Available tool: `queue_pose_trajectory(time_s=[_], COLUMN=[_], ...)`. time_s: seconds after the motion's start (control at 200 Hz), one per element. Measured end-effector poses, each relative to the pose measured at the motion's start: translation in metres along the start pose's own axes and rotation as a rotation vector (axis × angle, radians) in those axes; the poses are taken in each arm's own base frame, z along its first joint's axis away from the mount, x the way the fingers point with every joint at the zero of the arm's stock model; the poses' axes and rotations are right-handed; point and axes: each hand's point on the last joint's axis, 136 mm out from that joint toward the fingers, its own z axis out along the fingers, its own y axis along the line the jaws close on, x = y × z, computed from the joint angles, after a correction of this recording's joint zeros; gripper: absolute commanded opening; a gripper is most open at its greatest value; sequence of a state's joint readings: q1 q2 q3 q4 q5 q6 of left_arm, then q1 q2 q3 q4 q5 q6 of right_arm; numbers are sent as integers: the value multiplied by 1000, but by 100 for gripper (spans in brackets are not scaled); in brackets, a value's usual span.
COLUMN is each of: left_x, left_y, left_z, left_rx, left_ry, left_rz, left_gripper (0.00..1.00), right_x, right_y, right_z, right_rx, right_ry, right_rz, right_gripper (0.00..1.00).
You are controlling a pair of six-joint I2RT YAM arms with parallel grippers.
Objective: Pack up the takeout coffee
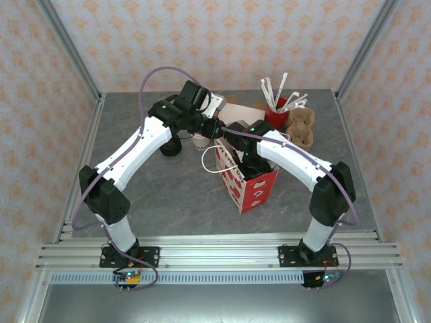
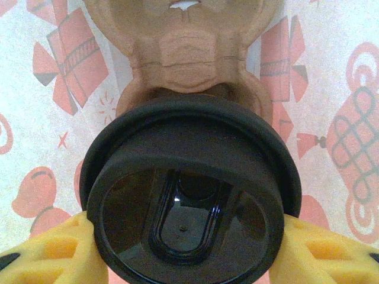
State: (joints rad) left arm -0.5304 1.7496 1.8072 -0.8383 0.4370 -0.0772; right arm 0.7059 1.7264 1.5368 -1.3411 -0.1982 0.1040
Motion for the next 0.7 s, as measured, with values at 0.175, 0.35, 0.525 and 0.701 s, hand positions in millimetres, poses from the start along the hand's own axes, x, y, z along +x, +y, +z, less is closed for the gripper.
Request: queue_pose_trajectory(time_s=[0.175, 0.35, 0.525, 0.701], left_x=[0, 0, 0, 0], left_y=[0, 0, 0, 0], left_z=[0, 0, 0, 0], left_rx=[0, 0, 0, 0], left_ry=[0, 0, 0, 0], left_rz=[0, 0, 0, 0], left_gripper=[29, 29, 29, 29], right_x=[0, 0, 0, -1], right_y=[0, 0, -1, -4], right_z=[0, 2, 4, 7], right_rx=[0, 2, 4, 2], right_ry=[0, 2, 1, 2], right_rz=[0, 0, -2, 6], right_gripper=[49, 49, 49, 49])
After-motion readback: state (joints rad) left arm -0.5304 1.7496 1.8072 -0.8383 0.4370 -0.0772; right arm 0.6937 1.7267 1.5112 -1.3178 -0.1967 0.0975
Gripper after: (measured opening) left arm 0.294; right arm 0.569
